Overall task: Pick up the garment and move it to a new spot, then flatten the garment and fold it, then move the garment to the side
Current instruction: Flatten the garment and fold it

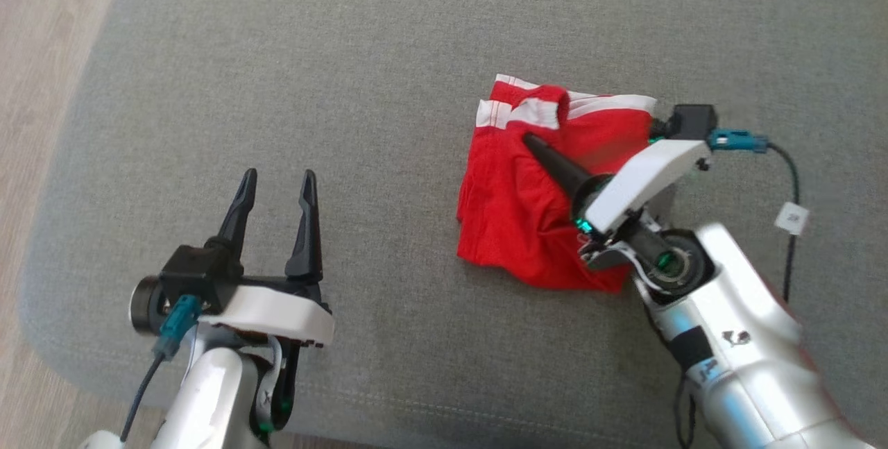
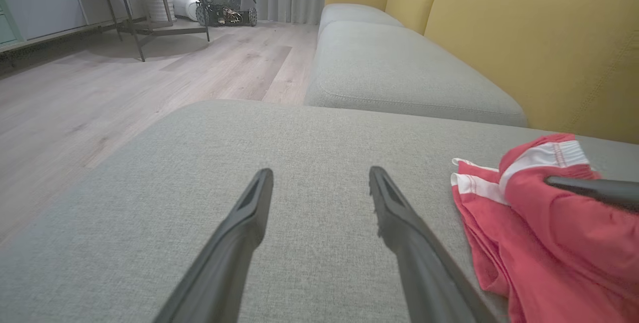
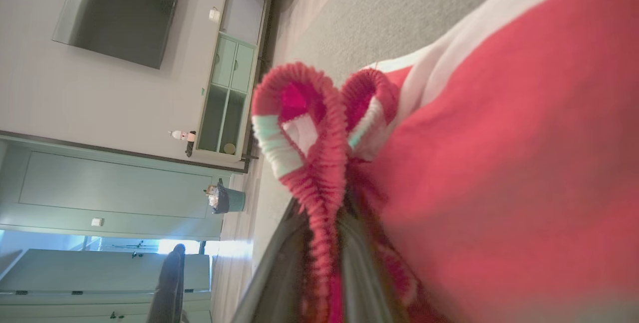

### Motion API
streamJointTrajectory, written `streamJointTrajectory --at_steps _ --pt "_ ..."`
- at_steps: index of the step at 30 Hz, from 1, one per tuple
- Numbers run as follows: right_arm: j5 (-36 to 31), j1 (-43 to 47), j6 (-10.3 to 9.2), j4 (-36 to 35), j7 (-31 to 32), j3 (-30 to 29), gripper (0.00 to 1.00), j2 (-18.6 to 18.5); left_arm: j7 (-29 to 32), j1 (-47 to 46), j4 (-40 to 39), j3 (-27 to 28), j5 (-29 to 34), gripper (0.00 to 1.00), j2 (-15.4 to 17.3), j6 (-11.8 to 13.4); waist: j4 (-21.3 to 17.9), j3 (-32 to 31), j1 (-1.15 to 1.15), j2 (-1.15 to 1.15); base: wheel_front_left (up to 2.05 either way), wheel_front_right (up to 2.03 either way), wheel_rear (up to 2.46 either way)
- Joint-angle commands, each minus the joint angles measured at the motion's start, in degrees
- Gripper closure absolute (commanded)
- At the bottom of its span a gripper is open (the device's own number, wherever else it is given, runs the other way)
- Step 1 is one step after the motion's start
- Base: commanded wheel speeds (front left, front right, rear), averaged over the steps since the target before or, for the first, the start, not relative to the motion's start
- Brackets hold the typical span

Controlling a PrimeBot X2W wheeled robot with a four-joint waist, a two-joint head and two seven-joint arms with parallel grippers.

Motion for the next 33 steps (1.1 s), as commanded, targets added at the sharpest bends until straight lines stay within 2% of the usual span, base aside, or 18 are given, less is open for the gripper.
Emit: streamJointTrajectory --at_steps 1,2,6,11,17,21,26,33 --pt "0.2 -1.6 -0.05 -1.3 -1.0 1.5 0.22 0.8 -0.7 -2.5 -1.5 1.8 0.4 0.0 0.3 -0.1 0.0 0.0 0.0 0.0 0.0 0.0 0.0" --pt "0.4 -2.0 -0.05 -0.6 -2.0 2.3 0.0 0.8 -0.7 -2.5 -1.4 1.9 0.5 0.0 0.2 -0.1 0.0 0.0 0.0 0.0 0.0 0.0 0.0" --pt "-0.4 -3.1 -0.05 -0.2 -6.2 5.9 0.0 0.8 -0.7 -2.4 -1.3 2.2 0.9 0.0 0.1 -0.2 -0.6 -0.2 0.0 0.0 0.0 0.0 0.0" --pt "-3.1 -3.2 -0.05 -5.2 -12.3 9.6 0.0 0.0 -0.7 -2.1 -1.5 2.8 1.3 0.0 0.0 -0.3 -2.0 -0.5 0.0 0.0 0.0 0.0 0.0" --pt "-9.8 -1.7 -0.05 -11.1 -22.9 11.3 0.0 -5.9 -0.7 -1.7 -1.4 3.4 1.6 0.0 0.0 -0.4 -3.9 -1.3 0.0 0.0 0.0 0.0 0.0" --pt "-15.2 1.4 -0.05 -11.5 -29.2 8.9 0.0 -9.4 -0.7 -1.1 -1.4 3.8 1.8 0.0 0.1 -0.3 -5.3 -2.0 0.0 0.0 0.0 0.0 0.0" --pt "-22.2 6.5 -0.05 -11.6 -33.2 2.8 0.0 -12.5 -0.7 -0.4 -1.4 4.4 1.9 0.0 0.6 -0.2 -7.0 -2.6 0.0 0.0 0.0 0.0 0.0" --pt "-34.4 12.6 -0.05 -14.3 -34.6 -7.1 0.0 -13.4 -0.7 0.4 -1.4 5.0 1.9 0.0 1.5 0.0 -8.8 -3.2 0.0 0.0 0.0 0.0 0.0"
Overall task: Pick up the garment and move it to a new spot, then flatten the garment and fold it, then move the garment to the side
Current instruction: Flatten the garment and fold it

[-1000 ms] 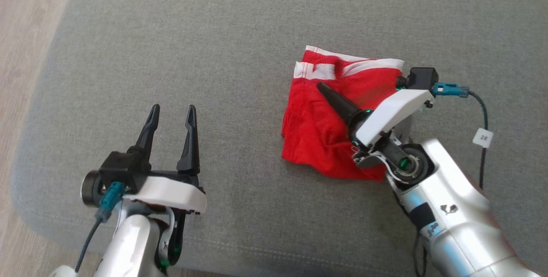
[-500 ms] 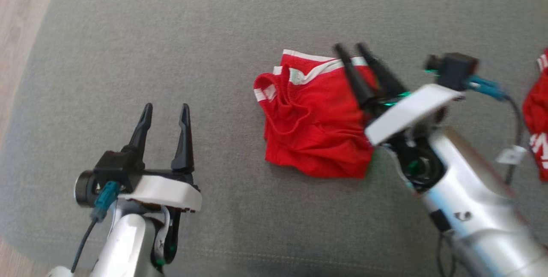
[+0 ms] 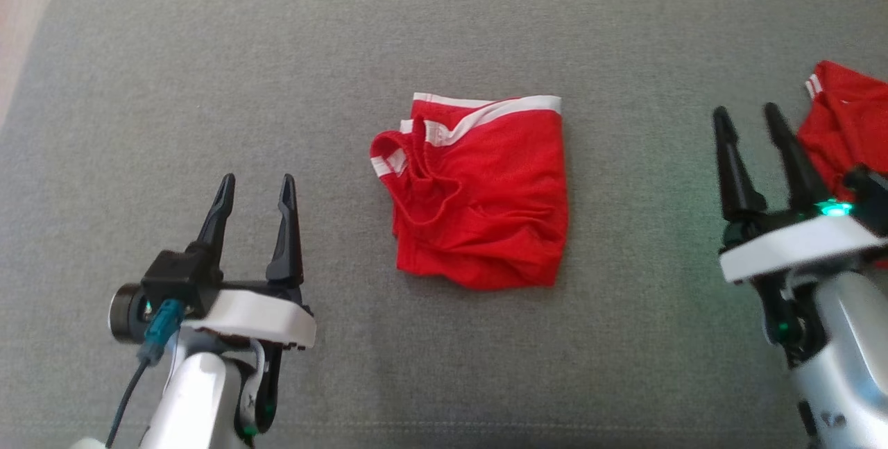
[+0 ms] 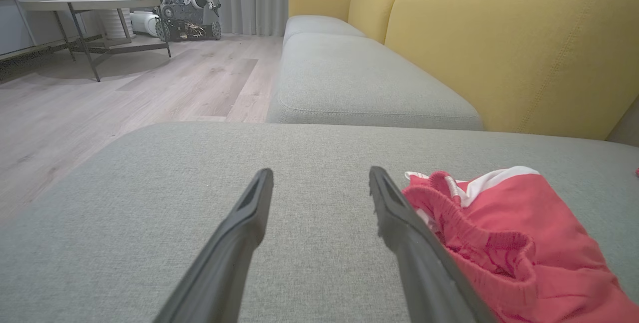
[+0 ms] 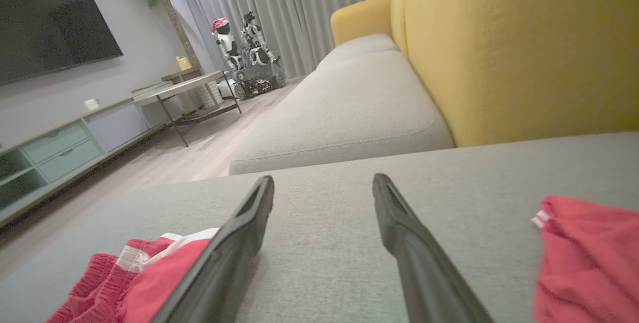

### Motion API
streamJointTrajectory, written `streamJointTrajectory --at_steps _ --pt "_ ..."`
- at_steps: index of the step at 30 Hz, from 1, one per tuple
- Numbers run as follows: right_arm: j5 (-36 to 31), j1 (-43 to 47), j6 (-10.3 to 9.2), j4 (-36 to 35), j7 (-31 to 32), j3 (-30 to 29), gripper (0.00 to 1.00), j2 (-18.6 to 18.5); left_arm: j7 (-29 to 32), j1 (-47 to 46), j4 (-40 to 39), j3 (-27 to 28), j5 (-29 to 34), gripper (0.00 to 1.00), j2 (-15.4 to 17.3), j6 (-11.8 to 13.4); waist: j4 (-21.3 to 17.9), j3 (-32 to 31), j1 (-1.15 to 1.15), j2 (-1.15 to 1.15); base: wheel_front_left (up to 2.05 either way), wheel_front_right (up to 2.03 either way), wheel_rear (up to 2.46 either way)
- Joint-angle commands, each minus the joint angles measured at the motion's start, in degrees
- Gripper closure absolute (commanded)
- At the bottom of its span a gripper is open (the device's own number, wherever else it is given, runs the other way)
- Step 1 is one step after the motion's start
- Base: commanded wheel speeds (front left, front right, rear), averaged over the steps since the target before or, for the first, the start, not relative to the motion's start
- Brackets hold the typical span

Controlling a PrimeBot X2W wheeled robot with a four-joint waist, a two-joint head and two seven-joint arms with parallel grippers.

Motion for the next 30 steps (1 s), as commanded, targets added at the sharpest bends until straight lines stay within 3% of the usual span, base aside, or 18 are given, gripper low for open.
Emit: streamJointTrajectory --at_steps 1,12,30 --pt "-2.1 0.6 -0.04 -2.9 -0.5 -0.3 0.0 0.0 -0.7 -0.3 -1.6 2.5 0.4 0.0 1.2 0.1 -0.4 -0.2 0.0 0.0 0.0 0.0 0.0" --pt "-20.2 12.3 -0.04 -19.4 5.3 -10.7 0.0 6.9 0.1 0.2 -1.6 2.2 0.3 0.0 2.4 0.4 -1.6 -0.4 0.0 0.0 0.0 0.0 0.0" --pt "-23.1 14.9 -0.04 -24.4 8.5 -12.3 0.0 9.4 0.5 -0.3 -1.4 1.4 -0.2 0.0 3.0 0.8 -1.3 0.1 0.0 0.0 0.0 0.0 0.0"
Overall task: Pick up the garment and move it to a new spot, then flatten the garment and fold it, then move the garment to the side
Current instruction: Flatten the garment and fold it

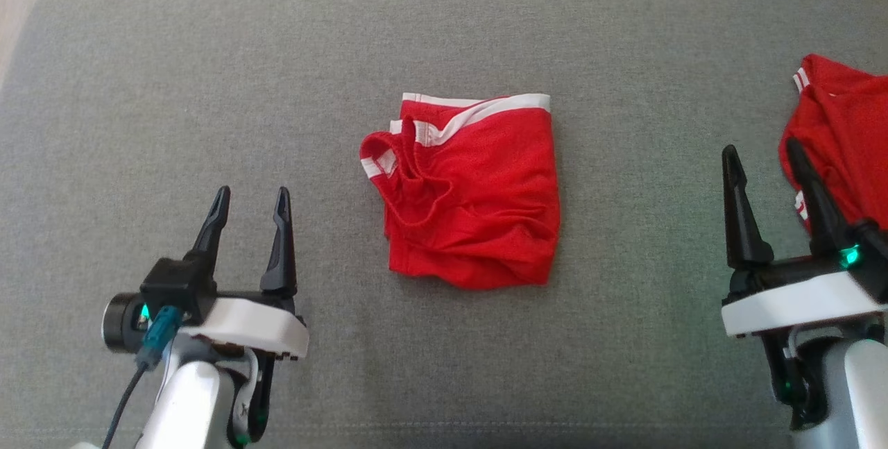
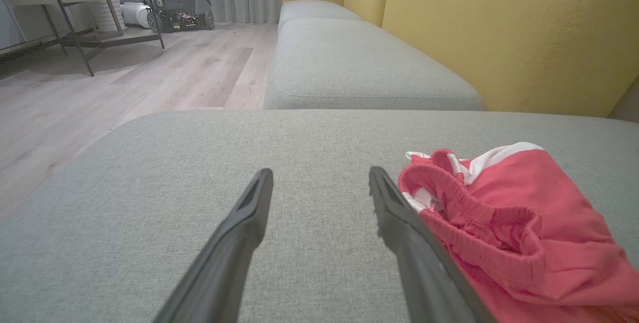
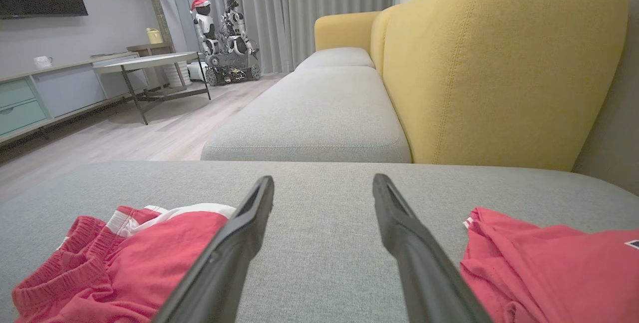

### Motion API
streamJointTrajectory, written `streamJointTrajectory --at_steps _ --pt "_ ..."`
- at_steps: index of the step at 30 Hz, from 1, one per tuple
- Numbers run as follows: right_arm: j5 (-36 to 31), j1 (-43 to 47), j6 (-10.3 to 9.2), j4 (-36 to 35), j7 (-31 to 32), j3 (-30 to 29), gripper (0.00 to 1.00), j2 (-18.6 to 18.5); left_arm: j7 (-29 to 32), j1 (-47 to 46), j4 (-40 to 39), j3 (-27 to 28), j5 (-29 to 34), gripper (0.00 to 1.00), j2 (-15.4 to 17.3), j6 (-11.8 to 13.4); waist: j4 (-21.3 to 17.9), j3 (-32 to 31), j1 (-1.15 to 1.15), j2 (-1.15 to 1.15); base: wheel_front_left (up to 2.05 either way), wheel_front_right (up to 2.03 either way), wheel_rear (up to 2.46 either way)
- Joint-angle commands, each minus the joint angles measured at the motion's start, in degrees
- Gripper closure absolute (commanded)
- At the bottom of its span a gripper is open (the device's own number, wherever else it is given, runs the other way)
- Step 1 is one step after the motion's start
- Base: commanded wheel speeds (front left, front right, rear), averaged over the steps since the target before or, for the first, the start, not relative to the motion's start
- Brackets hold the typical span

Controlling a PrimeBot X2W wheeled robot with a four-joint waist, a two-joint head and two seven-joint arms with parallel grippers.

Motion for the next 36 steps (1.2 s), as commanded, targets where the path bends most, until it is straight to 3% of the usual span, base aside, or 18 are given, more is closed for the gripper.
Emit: streamJointTrajectory --at_steps 1,2,3,12,19,28,36 --pt "-0.6 0.1 -0.05 -2.2 0.0 0.9 0.0 -0.1 -0.2 -1.5 -1.7 1.8 -0.2 0.0 1.2 0.2 0.1 0.1 0.0 0.0 0.0 0.0 0.0" --pt "-0.6 0.0 -0.05 -2.0 0.2 1.0 0.59 -0.1 -0.2 -1.6 -1.7 1.8 -0.2 0.0 1.3 0.2 0.2 0.2 0.0 0.0 0.0 0.0 0.0" --pt "-0.6 -0.2 -0.05 -1.7 0.5 1.1 1.0 -0.2 -0.2 -1.7 -1.7 1.8 -0.2 0.0 1.3 0.2 0.3 0.4 0.0 0.0 0.0 0.0 0.0" --pt "-0.6 -5.5 -0.05 4.5 1.2 7.3 1.0 1.1 -0.4 -3.5 -1.7 1.3 -0.4 0.0 1.3 -0.1 2.3 1.8 0.0 0.0 0.0 0.0 0.0" --pt "2.7 -12.5 -0.05 16.8 0.4 19.7 1.0 3.2 -0.8 -4.5 -1.0 0.6 -0.6 0.0 0.5 -0.3 5.3 2.3 0.0 0.0 0.0 0.0 0.0" --pt "5.9 -19.7 -0.05 32.8 0.0 26.9 1.0 4.4 -1.1 -4.8 0.1 -0.3 -0.8 0.0 -0.4 -0.6 8.1 2.4 0.0 0.0 0.0 0.0 0.0" --pt "12.1 -23.8 -0.05 38.2 -0.7 35.1 1.0 4.5 -1.2 -5.0 0.6 -0.5 -0.8 0.0 -0.7 -0.8 9.0 2.4 0.0 0.0 0.0 0.0 0.0"
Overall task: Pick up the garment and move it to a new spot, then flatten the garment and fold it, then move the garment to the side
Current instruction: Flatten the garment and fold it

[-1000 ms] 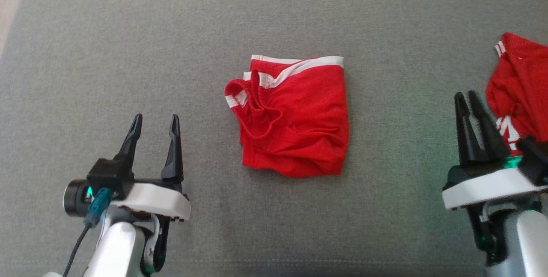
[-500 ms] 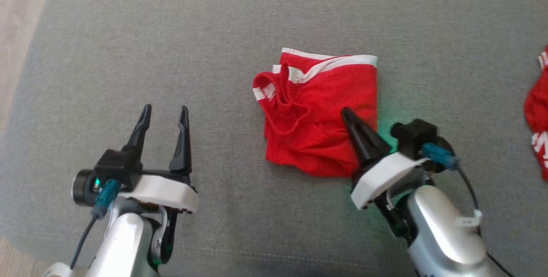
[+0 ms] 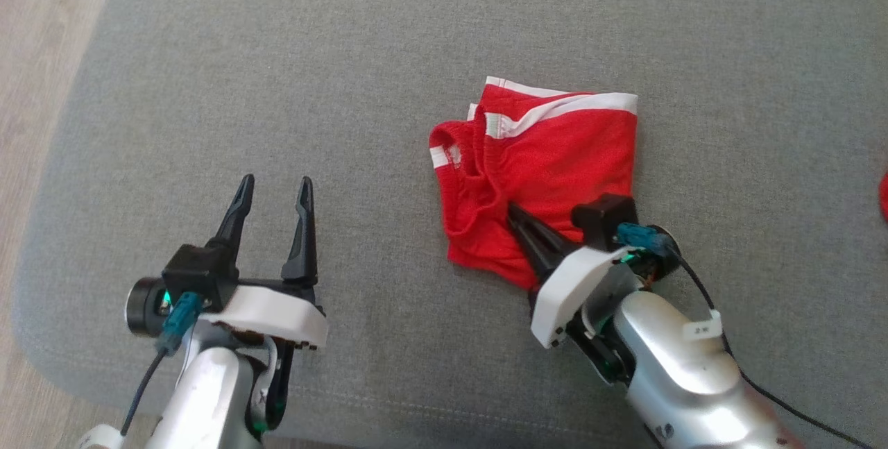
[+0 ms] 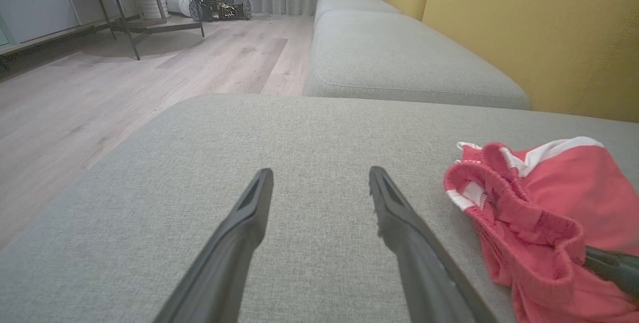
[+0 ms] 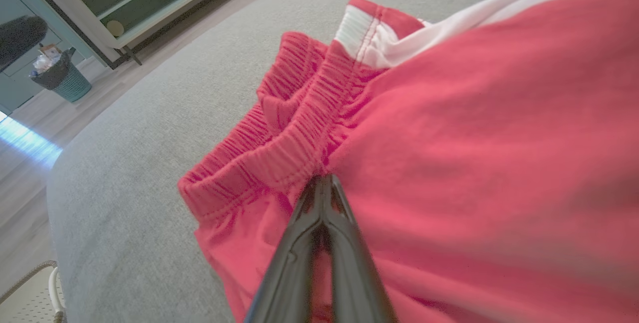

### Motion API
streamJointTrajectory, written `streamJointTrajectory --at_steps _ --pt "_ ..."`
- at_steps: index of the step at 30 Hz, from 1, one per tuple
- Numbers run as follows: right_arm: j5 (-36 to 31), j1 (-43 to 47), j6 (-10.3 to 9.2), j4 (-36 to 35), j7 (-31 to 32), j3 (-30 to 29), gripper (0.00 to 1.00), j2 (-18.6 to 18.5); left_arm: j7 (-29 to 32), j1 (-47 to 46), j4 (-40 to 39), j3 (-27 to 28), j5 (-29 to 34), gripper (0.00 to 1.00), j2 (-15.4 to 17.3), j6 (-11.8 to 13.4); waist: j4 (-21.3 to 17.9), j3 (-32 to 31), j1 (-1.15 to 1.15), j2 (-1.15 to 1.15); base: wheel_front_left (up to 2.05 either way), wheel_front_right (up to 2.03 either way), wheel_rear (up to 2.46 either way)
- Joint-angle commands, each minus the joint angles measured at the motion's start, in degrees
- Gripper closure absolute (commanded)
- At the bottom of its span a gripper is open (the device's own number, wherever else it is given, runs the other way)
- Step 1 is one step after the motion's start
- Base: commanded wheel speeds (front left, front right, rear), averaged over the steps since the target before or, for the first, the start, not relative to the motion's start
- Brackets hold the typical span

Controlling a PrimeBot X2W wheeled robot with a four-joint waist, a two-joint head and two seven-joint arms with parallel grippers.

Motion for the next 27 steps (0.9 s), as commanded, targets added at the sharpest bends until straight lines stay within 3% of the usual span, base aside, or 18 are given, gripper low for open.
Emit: streamJointTrajectory --at_steps 1,12,19,20,21,22,23,27 --pt "1.2 -2.0 -0.05 -1.1 -1.0 2.3 1.0 1.2 -0.7 -2.4 -1.6 1.6 -0.2 0.0 0.5 -0.2 0.0 -0.1 0.0 0.0 0.0 0.0 0.0" --pt "5.0 -6.8 -0.05 2.3 -2.5 11.4 1.0 1.3 -0.7 -2.5 -1.8 1.9 -0.1 0.0 0.4 -0.3 0.2 0.0 0.0 0.0 0.0 0.0 0.0" --pt "5.1 -6.7 -0.05 0.8 -6.5 8.9 1.0 1.3 -0.7 -1.6 -2.6 2.7 0.0 0.0 0.6 0.0 -1.3 -1.5 0.0 0.0 0.0 0.0 0.0" --pt "4.8 -6.3 -0.05 0.3 -7.1 7.7 0.85 1.3 -0.7 -1.5 -2.9 3.0 0.0 0.0 0.7 0.0 -1.6 -1.7 0.0 0.0 0.0 0.0 0.0" --pt "4.8 -6.3 -0.05 0.3 -7.1 7.7 0.85 1.3 -0.7 -1.5 -2.9 3.0 0.0 0.0 0.7 0.0 -1.6 -1.7 0.0 0.0 0.0 0.0 0.0" --pt "4.3 -5.8 -0.05 -0.1 -7.6 6.1 0.54 1.3 -0.7 -1.2 -3.1 3.2 0.0 0.0 0.7 0.0 -1.8 -2.0 0.0 0.0 0.0 0.0 0.0" --pt "3.9 -5.1 -0.05 -0.4 -7.8 4.4 0.0 1.3 -0.7 -1.0 -3.3 3.4 -0.1 0.0 0.7 0.0 -2.0 -2.4 0.0 0.0 0.0 0.0 0.0" --pt "1.3 -1.8 -0.05 -3.5 -8.7 -3.1 0.0 0.7 -0.7 -0.2 -4.3 4.1 -0.1 0.0 0.8 0.1 -2.9 -3.3 0.0 0.0 0.0 0.0 0.0"
